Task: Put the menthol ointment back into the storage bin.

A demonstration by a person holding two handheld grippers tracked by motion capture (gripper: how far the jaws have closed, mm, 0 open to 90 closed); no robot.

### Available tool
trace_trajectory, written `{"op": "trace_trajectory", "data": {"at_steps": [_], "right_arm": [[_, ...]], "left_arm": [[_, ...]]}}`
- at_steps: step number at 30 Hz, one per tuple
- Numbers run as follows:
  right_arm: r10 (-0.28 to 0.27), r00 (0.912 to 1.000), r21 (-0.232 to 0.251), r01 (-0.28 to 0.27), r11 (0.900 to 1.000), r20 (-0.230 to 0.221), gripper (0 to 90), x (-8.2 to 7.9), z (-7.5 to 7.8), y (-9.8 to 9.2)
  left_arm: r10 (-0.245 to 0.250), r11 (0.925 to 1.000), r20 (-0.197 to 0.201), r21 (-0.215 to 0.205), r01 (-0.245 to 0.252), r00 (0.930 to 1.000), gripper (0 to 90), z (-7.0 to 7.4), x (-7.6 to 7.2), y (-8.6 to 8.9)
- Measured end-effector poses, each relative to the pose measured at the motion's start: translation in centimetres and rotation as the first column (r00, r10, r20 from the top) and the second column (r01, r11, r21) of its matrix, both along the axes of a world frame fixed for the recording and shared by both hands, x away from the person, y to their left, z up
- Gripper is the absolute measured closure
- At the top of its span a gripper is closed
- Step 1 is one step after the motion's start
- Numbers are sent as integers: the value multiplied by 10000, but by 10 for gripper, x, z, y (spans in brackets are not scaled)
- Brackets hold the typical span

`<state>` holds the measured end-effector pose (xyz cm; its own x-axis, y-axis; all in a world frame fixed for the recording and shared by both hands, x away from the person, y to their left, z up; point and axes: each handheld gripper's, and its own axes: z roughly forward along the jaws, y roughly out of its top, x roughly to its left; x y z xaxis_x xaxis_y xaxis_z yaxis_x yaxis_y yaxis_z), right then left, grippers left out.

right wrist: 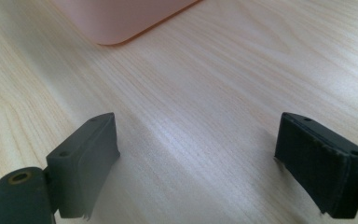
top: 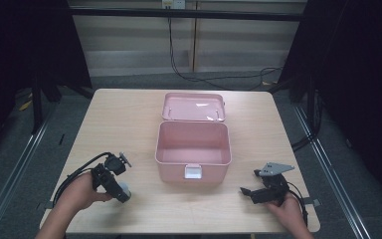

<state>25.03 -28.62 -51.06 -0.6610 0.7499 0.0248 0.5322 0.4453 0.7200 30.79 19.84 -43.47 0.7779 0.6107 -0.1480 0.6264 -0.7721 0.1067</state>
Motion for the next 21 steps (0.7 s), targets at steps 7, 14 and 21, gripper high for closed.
{"op": "trace_trajectory", "data": {"at_steps": [7,14,21], "right_arm": [[2,10000,0,-2,10000,11,126,0,0,0],[0,10000,-2,0,10000,9,125,0,0,0],[-1,10000,-2,1,10000,5,125,0,0,0]], "left_arm": [[86,9992,-259,394,-76,9996,305,-5,6,-4],[158,9990,-230,412,-148,9996,343,0,7,-5],[80,9987,-170,495,-71,9998,392,5,7,-10]]}}
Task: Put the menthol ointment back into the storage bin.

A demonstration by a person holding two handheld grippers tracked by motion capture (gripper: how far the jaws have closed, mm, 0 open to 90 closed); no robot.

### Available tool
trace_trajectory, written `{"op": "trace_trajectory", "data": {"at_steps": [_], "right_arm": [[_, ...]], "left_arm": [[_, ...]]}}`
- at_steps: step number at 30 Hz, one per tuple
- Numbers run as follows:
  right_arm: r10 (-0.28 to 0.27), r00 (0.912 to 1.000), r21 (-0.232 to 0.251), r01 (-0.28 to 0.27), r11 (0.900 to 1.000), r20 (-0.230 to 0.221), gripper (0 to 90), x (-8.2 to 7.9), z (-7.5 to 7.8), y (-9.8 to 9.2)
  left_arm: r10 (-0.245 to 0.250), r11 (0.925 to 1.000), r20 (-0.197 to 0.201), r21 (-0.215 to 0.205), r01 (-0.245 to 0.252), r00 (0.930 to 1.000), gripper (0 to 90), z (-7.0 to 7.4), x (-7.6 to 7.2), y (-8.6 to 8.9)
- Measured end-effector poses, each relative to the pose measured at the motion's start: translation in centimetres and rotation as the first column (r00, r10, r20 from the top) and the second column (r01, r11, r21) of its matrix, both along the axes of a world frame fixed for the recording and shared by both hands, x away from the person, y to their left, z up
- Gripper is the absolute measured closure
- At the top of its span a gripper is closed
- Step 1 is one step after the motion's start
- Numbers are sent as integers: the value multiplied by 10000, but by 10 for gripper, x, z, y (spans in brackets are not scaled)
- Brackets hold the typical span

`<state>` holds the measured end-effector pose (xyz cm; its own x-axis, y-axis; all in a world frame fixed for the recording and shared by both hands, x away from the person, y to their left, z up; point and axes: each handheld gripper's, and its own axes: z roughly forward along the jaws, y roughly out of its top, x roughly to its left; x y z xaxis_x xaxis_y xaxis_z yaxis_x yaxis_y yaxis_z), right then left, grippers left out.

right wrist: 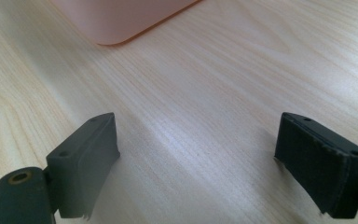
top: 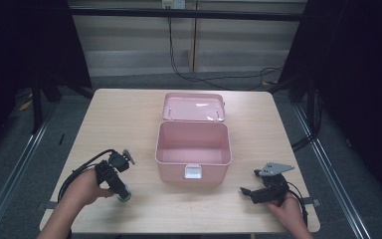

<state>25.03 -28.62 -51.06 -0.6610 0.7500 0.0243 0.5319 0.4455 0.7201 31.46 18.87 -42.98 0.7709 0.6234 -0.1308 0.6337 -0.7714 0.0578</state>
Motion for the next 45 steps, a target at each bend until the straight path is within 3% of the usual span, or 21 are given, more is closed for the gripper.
{"op": "trace_trajectory", "data": {"at_steps": [9,17,25,37,40,45], "right_arm": [[3,10000,-2,-3,10000,8,126,0,0,0],[3,10000,-3,-3,10000,9,125,0,0,0],[0,10000,-3,0,10000,11,125,0,0,0],[1,10000,-4,-1,10000,8,126,0,0,0],[-3,10000,-1,3,10000,-1,125,0,0,0],[-4,10000,-1,4,10000,0,126,0,0,0]], "left_arm": [[4,10000,171,14,-5,9999,430,1,0,-3],[66,9990,696,-443,-35,9976,438,2,-5,3],[73,9973,629,-739,-27,9980,489,2,-6,7],[116,9993,449,-373,-99,9989,504,3,-5,4],[148,9991,398,-414,-132,9991,505,6,-5,4],[97,9980,511,-623,-65,9986,506,27,-4,2]]}}
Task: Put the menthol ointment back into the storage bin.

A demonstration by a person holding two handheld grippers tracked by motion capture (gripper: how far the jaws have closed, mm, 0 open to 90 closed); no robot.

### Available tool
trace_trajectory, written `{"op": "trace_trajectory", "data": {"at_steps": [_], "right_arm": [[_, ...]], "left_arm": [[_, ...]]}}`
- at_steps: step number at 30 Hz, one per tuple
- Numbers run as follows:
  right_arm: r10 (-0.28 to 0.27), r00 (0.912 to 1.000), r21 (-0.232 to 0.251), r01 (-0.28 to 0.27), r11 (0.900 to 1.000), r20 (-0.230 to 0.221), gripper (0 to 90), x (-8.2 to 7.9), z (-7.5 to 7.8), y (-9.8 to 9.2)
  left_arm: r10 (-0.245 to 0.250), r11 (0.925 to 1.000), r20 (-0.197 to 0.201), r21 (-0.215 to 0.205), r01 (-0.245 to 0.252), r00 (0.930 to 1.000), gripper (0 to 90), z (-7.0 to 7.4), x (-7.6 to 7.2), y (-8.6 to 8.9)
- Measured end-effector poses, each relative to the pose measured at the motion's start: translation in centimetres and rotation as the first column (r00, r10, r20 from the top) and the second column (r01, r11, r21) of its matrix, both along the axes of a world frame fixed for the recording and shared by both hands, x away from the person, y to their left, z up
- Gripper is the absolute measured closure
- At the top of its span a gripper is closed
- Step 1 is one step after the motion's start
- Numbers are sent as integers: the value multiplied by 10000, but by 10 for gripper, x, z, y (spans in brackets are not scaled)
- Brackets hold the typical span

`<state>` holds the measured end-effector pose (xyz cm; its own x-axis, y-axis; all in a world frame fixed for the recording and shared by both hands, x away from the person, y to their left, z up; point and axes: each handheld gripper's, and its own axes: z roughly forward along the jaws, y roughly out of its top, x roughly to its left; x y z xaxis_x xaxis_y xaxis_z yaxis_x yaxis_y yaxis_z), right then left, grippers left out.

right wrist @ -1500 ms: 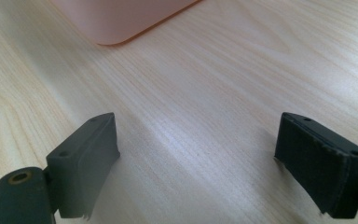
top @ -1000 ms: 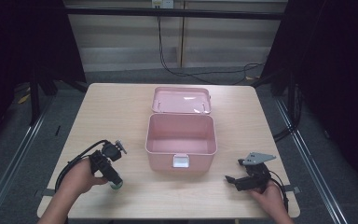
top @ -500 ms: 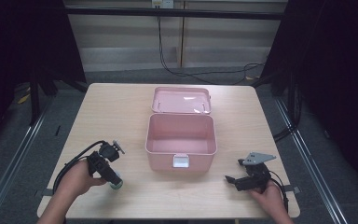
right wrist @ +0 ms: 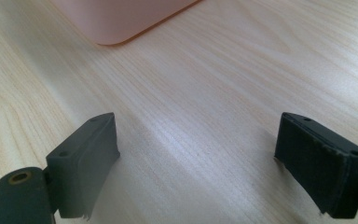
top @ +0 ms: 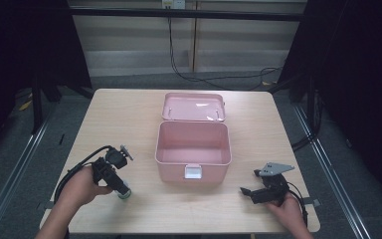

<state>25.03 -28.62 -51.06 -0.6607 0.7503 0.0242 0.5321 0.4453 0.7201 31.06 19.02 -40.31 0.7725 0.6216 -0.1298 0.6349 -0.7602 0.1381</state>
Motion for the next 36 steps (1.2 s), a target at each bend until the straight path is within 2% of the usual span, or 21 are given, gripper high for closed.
{"op": "trace_trajectory", "data": {"at_steps": [2,3,5,7,9,10,16,23,27,36], "right_arm": [[2,10000,-3,-2,10000,7,125,0,0,0],[1,10000,-2,-1,10000,8,125,0,0,0],[1,10000,-3,-1,10000,10,125,0,0,0],[5,10000,-6,-5,10000,12,125,0,0,0],[2,10000,-4,-2,10000,9,126,0,0,0],[2,10000,-5,-2,10000,10,125,0,0,0],[1,10000,4,-1,10000,32,126,0,0,0],[-2,10000,7,2,10000,24,126,0,0,0],[-2,10000,7,2,10000,25,126,0,0,0],[6,10000,-7,-6,10000,11,125,0,0,0]], "left_arm": [[-152,9999,-11,60,152,9999,506,13,2,-4],[-152,9999,-11,60,152,9999,506,13,2,-4],[-160,9999,27,50,160,9999,506,29,6,-10],[-264,9996,-15,86,264,9996,506,33,8,-11],[-331,9994,64,73,330,9994,506,48,12,-16],[-331,9994,64,73,330,9994,506,48,12,-16],[-507,9987,190,-85,508,9985,506,83,21,-29],[-525,9985,345,-129,530,9980,506,115,36,-48],[-420,9985,418,-336,434,9982,506,125,47,-61],[-419,9978,523,-484,445,9978,506,138,63,-89]]}}
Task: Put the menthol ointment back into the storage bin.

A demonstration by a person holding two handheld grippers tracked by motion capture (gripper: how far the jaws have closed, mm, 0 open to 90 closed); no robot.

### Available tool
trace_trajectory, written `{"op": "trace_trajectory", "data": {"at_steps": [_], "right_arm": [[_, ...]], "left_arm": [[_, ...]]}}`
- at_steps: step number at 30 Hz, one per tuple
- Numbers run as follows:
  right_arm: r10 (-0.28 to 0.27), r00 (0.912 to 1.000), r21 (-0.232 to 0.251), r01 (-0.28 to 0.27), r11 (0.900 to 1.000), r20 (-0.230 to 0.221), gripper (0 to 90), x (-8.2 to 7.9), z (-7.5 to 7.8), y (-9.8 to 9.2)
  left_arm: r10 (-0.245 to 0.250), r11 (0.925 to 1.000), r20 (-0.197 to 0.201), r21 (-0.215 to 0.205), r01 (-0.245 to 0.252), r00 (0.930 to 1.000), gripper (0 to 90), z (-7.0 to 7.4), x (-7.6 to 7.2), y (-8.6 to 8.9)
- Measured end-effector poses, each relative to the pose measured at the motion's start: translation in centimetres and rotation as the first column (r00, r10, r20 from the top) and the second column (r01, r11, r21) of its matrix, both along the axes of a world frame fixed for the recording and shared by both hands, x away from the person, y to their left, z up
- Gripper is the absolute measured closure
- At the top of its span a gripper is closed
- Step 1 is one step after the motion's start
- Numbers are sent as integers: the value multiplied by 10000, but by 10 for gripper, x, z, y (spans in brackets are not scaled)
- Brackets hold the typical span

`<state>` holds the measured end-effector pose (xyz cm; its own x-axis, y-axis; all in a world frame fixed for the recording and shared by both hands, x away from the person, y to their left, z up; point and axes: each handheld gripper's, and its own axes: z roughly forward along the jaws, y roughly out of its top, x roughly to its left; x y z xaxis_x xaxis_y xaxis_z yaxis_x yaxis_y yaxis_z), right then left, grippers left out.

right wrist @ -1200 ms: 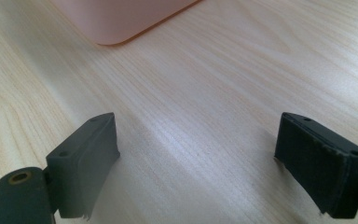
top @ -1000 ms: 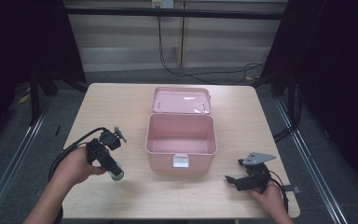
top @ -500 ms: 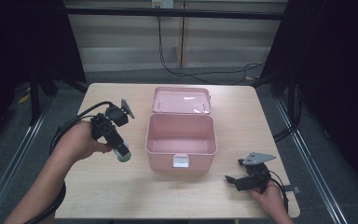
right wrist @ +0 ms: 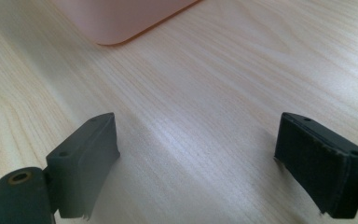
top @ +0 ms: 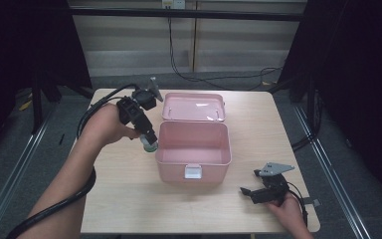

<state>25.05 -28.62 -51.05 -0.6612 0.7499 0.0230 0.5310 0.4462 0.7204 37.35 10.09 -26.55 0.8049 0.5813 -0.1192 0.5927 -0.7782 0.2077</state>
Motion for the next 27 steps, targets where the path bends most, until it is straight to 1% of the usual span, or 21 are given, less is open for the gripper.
{"op": "trace_trajectory", "data": {"at_steps": [4,5,6,7,10,13,15,16,17,19,20,21,22,23,25,26,27], "right_arm": [[-1,10000,3,1,10000,-3,125,0,0,0],[-1,10000,3,1,10000,-3,125,0,0,0],[0,10000,3,0,10000,-1,126,0,0,0],[0,10000,3,0,10000,-1,126,0,0,0],[1,10000,3,-1,10000,-2,125,0,0,0],[18,10000,-12,-18,10000,3,125,0,0,0],[15,10000,-11,-15,10000,0,126,0,0,0],[17,10000,-9,-17,10000,2,126,0,0,0],[16,10000,-11,-16,10000,0,125,0,0,0],[17,10000,-10,-17,10000,2,125,0,0,0],[16,10000,-11,-16,10000,4,125,0,0,0],[15,10000,-12,-15,10000,4,125,0,0,0],[17,10000,-10,-17,10000,3,125,0,0,0],[14,10000,-11,-14,10000,4,125,0,0,0],[14,10000,-12,-14,10000,4,125,0,0,0],[13,10000,-11,-13,10000,2,126,0,0,0],[13,10000,-12,-13,10000,1,126,0,0,0]], "left_arm": [[-140,9999,5,-62,140,9999,506,6,6,-18],[-140,9999,5,-62,140,9999,505,6,6,-18],[-168,9998,27,-67,168,9999,506,7,8,-24],[-168,9998,27,-67,168,9999,506,7,8,-24],[-74,10000,53,-62,75,10000,506,8,14,-33],[-96,9999,59,-40,96,9999,506,8,17,-37],[-40,10000,134,-40,41,9999,506,6,20,-44],[-40,10000,134,-40,41,9999,506,6,20,-44],[-19,10000,217,-9,20,9998,506,4,22,-48],[56,10000,268,-19,-55,9996,506,4,23,-50],[13,10000,318,9,-13,9995,506,3,24,-53],[54,9999,326,-92,-51,9995,506,1,26,-57],[54,9999,326,-92,-51,9995,506,1,26,-57],[106,9999,402,-78,-103,9991,506,-2,28,-61],[189,9998,414,-36,-187,9990,506,-4,29,-63],[205,9997,338,-119,-201,9992,506,-8,31,-66],[205,9997,338,-119,-201,9992,506,-8,31,-66]]}}
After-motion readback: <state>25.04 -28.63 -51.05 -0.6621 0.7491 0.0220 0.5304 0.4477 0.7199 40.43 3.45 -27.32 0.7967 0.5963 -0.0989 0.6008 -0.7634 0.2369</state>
